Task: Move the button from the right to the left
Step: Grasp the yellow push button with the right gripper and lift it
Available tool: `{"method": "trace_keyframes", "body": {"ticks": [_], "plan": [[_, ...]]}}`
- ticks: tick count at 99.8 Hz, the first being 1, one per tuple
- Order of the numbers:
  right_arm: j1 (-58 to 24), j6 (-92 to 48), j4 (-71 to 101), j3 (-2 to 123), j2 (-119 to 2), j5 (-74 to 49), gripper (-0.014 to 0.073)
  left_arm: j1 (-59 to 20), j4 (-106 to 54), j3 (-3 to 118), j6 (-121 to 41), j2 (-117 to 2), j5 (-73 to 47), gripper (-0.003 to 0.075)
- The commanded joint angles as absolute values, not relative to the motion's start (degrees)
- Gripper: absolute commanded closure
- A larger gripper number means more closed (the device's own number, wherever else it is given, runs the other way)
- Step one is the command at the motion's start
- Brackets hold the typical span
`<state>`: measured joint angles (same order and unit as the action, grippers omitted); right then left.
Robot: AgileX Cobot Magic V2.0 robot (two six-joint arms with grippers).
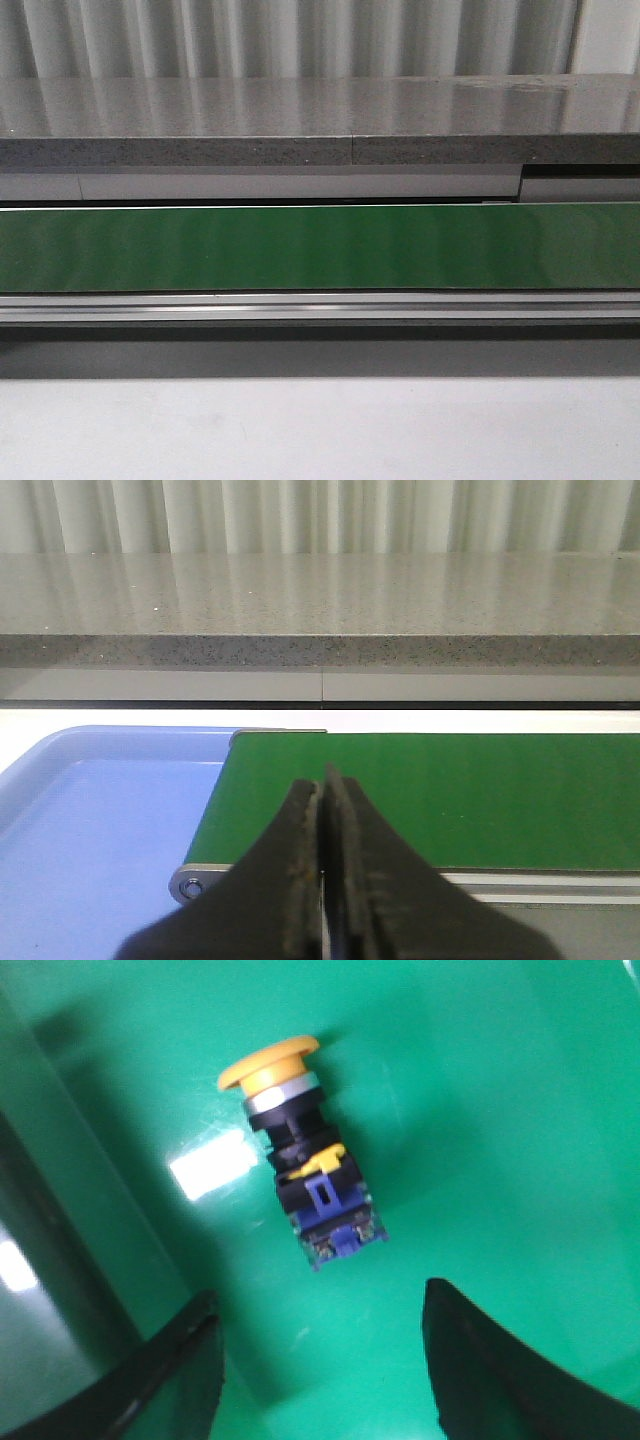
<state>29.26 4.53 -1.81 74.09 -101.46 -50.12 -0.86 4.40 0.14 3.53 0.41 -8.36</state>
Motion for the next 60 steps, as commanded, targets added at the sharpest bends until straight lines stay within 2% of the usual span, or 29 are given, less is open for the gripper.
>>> {"method": "trace_keyframes", "body": {"ticks": [1,52,60], "plan": [[29.4,2.3,-1.7,76.9,-101.2,-49.6,0.0144,-0.9,4.2,-1.3,3.5,2.3,-3.8,0.0740],[29.5,1.4,-4.6,78.8,-109.1,-45.0,0.0146,-0.9,4.2,-1.3,3.5,2.3,-3.8,0.0740],[29.6,1.4,-4.6,78.8,-109.6,-44.7,0.0174,-0.9,4.2,-1.3,3.5,2.3,-3.8,0.0740]]}}
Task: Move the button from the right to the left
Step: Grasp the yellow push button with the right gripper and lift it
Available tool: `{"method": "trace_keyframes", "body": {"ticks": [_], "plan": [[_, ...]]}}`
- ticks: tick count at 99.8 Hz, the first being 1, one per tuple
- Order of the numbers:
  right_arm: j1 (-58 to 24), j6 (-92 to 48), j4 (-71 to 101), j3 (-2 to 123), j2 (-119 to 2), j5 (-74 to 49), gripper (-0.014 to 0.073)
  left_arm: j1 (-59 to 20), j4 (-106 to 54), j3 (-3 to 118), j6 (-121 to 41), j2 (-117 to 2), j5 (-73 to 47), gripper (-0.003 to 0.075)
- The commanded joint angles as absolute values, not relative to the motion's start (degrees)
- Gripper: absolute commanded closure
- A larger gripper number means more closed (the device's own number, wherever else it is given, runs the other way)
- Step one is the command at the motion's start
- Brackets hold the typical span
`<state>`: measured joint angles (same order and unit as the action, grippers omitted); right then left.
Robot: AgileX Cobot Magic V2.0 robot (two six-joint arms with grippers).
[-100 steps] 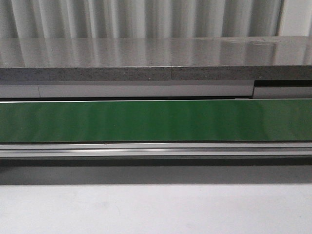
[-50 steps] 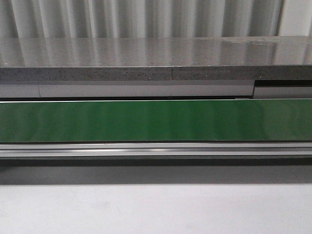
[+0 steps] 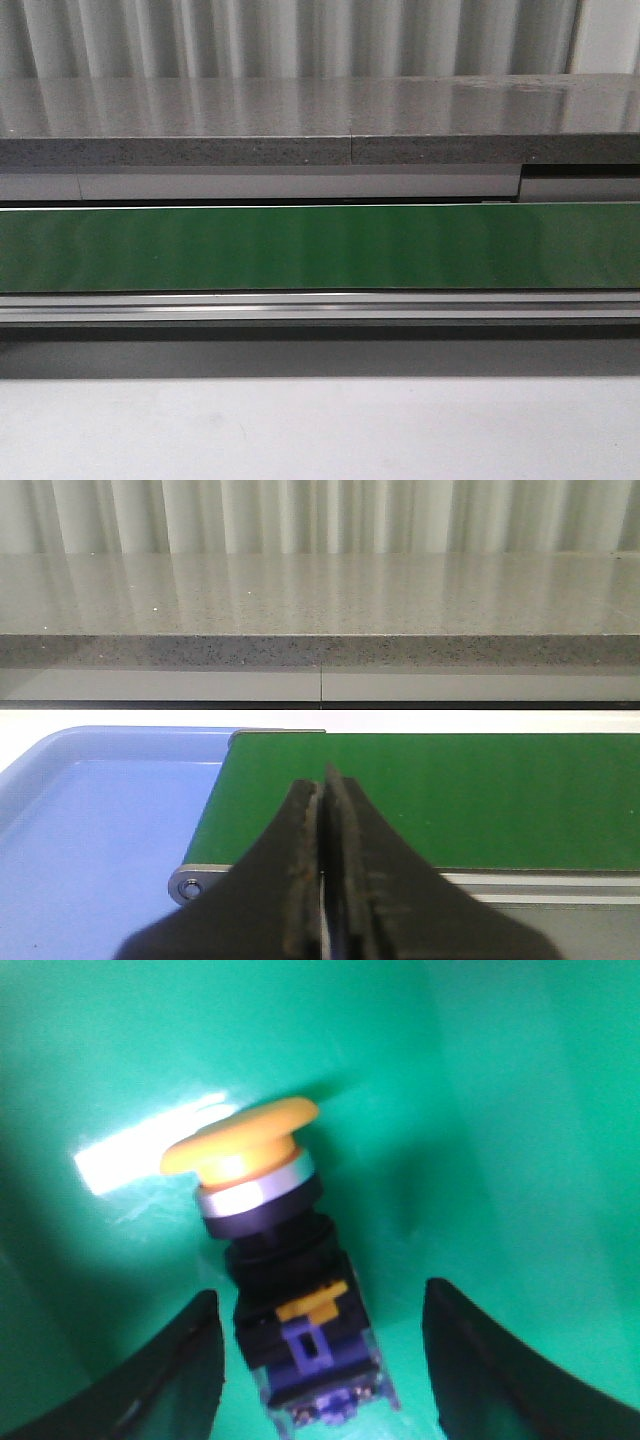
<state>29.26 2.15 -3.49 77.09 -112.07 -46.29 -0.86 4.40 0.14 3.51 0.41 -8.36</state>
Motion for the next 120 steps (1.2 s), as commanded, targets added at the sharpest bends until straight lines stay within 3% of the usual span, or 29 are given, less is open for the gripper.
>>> {"method": "trace_keyframes", "body": {"ticks": [1,18,25,77,120], "plan": [[29.6,1.4,-4.6,78.8,-109.6,-44.6,0.0180,-0.9,4.2,-1.3,3.5,2.3,-3.8,0.0740],[29.9,1.4,-4.6,78.8,-109.7,-44.1,0.0466,-0.9,4.2,-1.3,3.5,2.3,-3.8,0.0740],[29.9,1.4,-4.6,78.8,-109.6,-44.1,0.0521,-0.9,4.2,-1.3,3.5,2.3,-3.8,0.0740],[27.7,1.5,-4.0,78.9,-92.2,-45.3,0.0524,-0.9,4.2,-1.3,3.5,2.3,-3.8,0.0740],[10.3,1.4,-3.5,78.9,-86.2,-56.9,0.0524,-0.9,4.2,-1.3,3.5,2.3,-3.8,0.0740]]}}
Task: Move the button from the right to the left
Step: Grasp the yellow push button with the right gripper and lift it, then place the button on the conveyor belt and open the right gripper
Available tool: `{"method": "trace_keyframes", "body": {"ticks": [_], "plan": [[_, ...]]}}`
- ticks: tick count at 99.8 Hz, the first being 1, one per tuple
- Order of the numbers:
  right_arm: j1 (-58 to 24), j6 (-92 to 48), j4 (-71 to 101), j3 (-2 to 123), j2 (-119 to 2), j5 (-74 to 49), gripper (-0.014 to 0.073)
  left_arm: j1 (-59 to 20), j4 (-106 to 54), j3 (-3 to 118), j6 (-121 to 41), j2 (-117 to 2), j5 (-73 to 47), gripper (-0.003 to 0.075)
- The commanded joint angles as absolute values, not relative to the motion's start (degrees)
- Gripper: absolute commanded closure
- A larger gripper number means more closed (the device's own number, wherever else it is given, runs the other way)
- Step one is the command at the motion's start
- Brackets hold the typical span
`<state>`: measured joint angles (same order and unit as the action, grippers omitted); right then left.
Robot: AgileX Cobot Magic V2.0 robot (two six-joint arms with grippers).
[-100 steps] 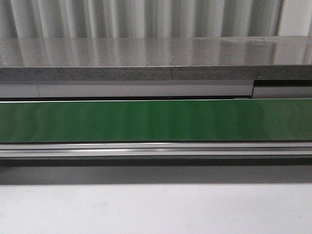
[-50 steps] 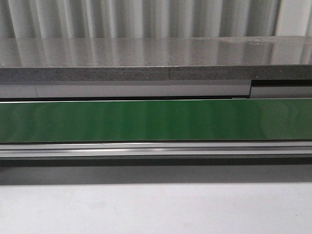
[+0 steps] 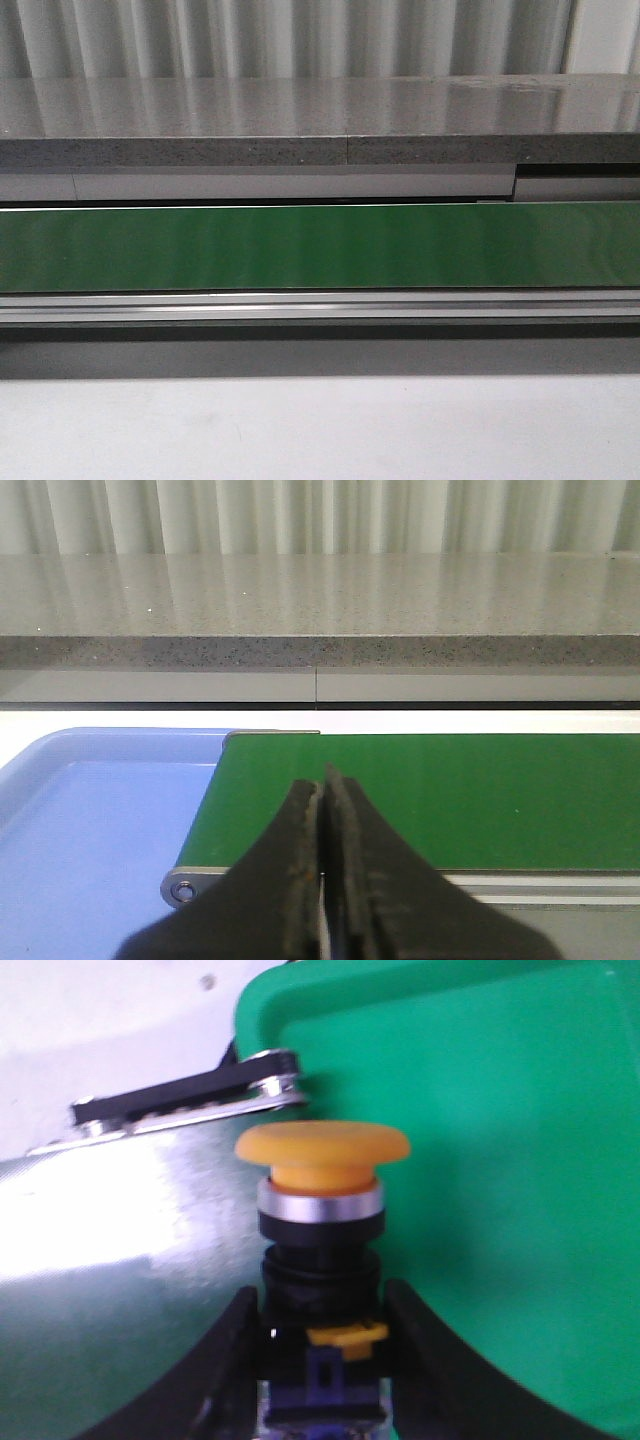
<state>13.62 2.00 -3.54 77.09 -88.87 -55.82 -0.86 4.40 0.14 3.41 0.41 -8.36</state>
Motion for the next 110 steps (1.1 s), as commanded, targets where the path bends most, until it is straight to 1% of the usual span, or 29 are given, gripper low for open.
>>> {"method": "trace_keyframes", "body": {"ticks": [1,25,42,72,110], "plan": [[9.9,1.4,-3.4,78.9,-86.2,-57.1,0.0524,-0.9,4.2,-1.3,3.5,2.3,-3.8,0.0740],[0.1,1.4,-0.5,78.9,-86.9,-59.1,0.0524,-0.9,4.2,-1.3,3.5,2.3,-3.8,0.0740],[-3.7,1.4,0.9,78.7,-89.8,-59.4,0.0524,-0.9,4.2,-1.3,3.5,2.3,-3.8,0.0740],[-4.4,1.4,1.3,77.0,-95.6,-58.1,0.0511,-0.9,4.2,-1.3,3.5,2.3,-3.8,0.0740],[-4.4,1.4,1.3,77.0,-96.0,-57.6,0.0508,-0.9,4.2,-1.3,3.5,2.3,-3.8,0.0740]]}}
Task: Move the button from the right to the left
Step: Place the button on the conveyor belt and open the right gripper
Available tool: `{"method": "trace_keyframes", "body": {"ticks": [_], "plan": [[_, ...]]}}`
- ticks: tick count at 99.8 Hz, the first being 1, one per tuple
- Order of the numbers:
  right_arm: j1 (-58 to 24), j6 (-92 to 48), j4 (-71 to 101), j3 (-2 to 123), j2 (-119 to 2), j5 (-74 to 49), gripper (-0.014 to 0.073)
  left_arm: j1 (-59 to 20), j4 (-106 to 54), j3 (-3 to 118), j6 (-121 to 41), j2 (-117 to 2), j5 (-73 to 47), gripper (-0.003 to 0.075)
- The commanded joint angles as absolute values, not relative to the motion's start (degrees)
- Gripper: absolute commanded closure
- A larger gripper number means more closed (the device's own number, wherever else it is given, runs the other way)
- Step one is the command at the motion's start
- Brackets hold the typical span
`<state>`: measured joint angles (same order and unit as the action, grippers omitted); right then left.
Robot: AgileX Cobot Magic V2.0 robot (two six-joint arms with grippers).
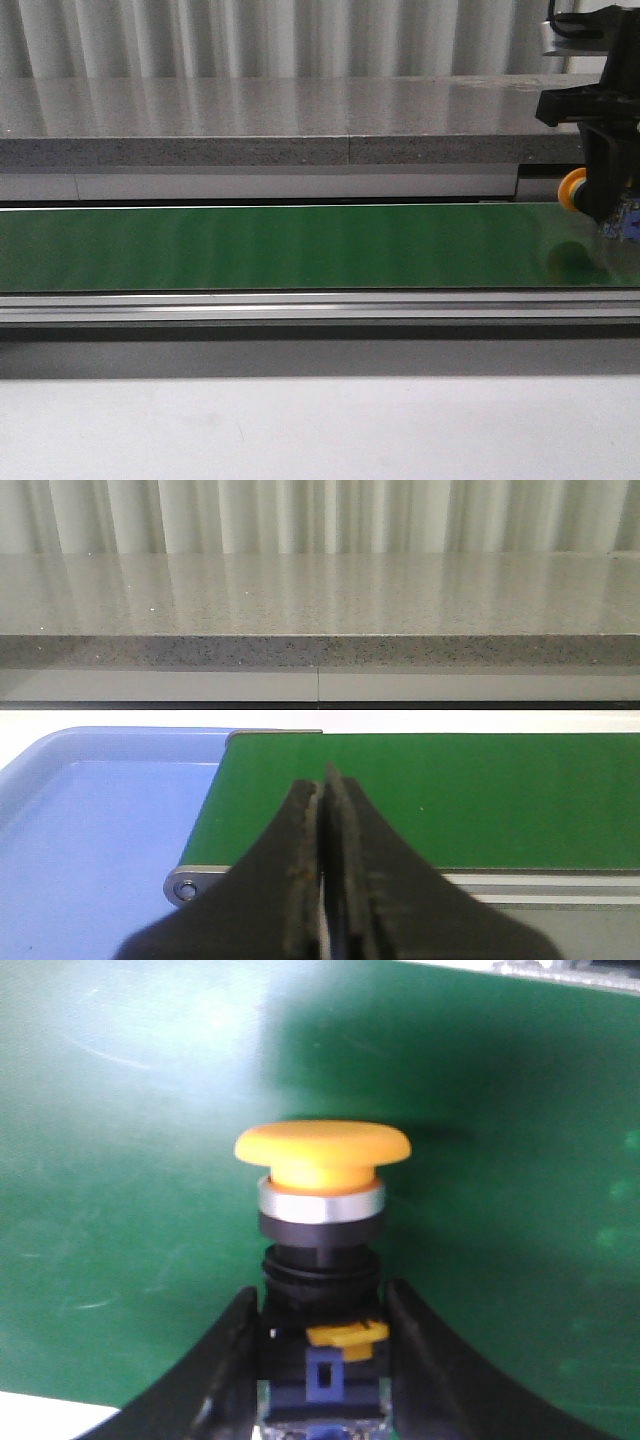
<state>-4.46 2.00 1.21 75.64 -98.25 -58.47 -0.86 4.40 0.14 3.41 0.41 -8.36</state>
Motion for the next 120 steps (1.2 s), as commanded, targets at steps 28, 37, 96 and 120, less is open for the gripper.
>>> {"method": "trace_keyframes", "body": {"ticks": [28,37,96,120], "plan": [[-4.4,1.4,1.3,77.0,-96.0,-57.5,0.0174,-0.9,4.2,-1.3,3.5,2.3,-3.8,0.0740],[-4.4,1.4,1.3,77.0,-96.0,-57.2,0.0091,-0.9,4.2,-1.3,3.5,2.3,-3.8,0.0740],[-4.4,1.4,1.3,77.0,-90.0,-54.7,0.0062,-0.9,4.2,-1.3,3.5,2.3,-3.8,0.0740],[-4.4,1.4,1.8,77.0,-86.1,-54.8,0.0087,-0.9,4.2,-1.3,3.5,2.3,-3.8,0.0740]]}}
